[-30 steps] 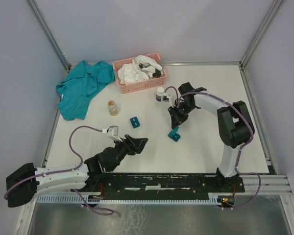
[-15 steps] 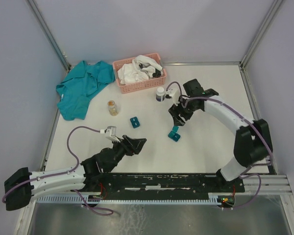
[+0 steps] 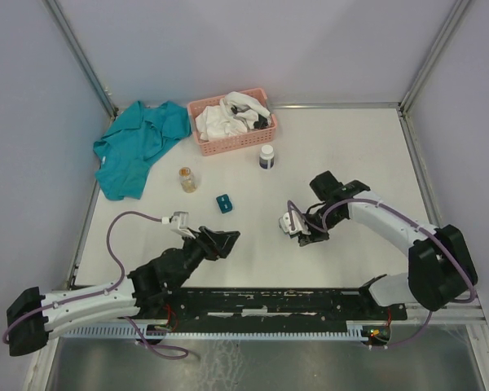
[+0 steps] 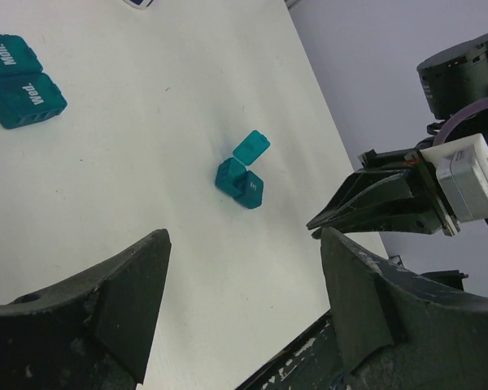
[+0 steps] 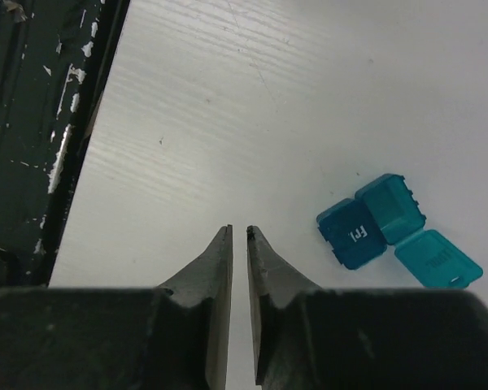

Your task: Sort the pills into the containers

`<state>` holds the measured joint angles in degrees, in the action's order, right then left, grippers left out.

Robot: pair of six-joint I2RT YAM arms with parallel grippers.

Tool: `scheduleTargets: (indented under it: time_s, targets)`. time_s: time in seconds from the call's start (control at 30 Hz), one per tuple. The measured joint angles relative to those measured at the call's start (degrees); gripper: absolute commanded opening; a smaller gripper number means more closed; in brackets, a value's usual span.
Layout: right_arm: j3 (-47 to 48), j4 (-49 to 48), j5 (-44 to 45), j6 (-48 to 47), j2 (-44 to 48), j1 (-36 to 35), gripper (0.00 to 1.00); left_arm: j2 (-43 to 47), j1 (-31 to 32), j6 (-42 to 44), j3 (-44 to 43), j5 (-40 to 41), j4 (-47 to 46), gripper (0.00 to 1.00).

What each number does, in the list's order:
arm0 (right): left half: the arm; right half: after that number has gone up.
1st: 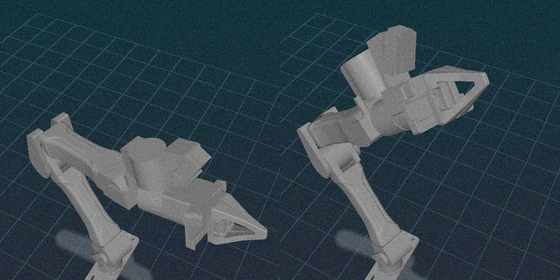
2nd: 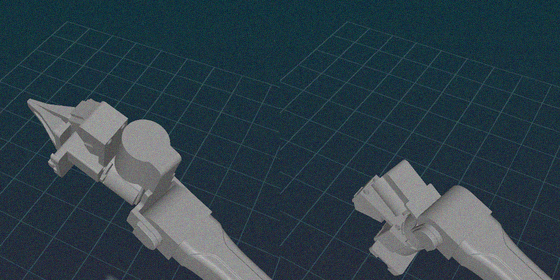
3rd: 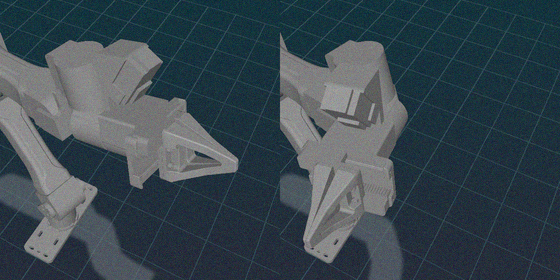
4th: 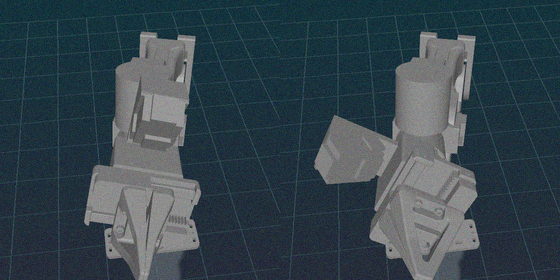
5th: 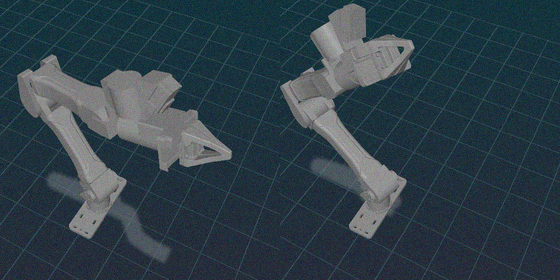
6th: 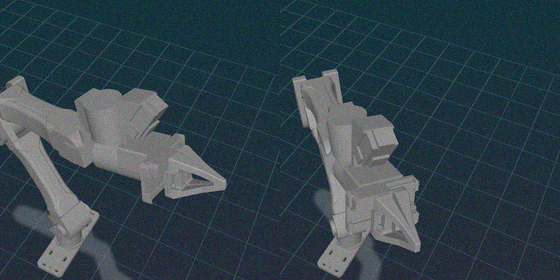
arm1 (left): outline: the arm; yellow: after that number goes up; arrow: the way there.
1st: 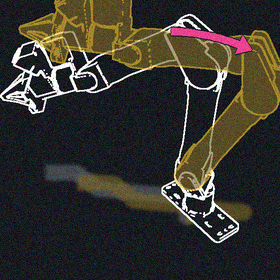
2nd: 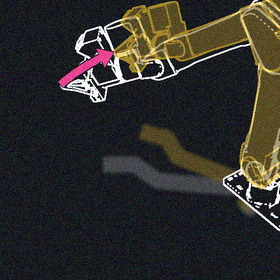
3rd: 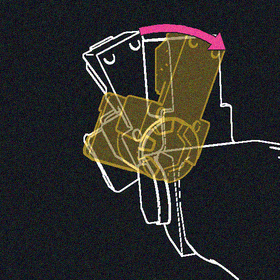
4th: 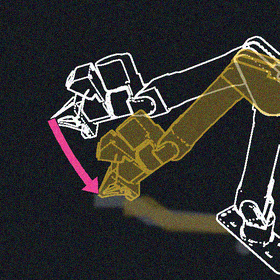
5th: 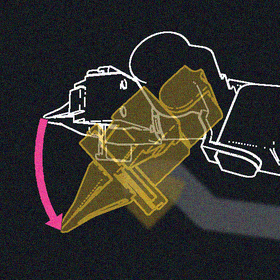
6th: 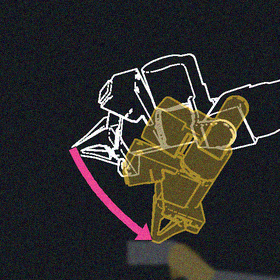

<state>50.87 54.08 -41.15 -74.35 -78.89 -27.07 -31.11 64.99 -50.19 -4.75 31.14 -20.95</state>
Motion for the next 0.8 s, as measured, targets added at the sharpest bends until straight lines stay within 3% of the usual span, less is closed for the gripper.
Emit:
scheduleTargets:
  time_s: [0.37,0.8]
  targets:
    - [-1.2,-8.5,8.6,-1.5,-7.8,-7.9,0.11,2.4,0.0,0.0,0.4,0.2,3.7,0.81]
    - [-0.7,-16.8,20.2,7.8,-12.0,-10.2,0.1,3.3,0.0,0.0,0.5,0.2,5.3,0.81]
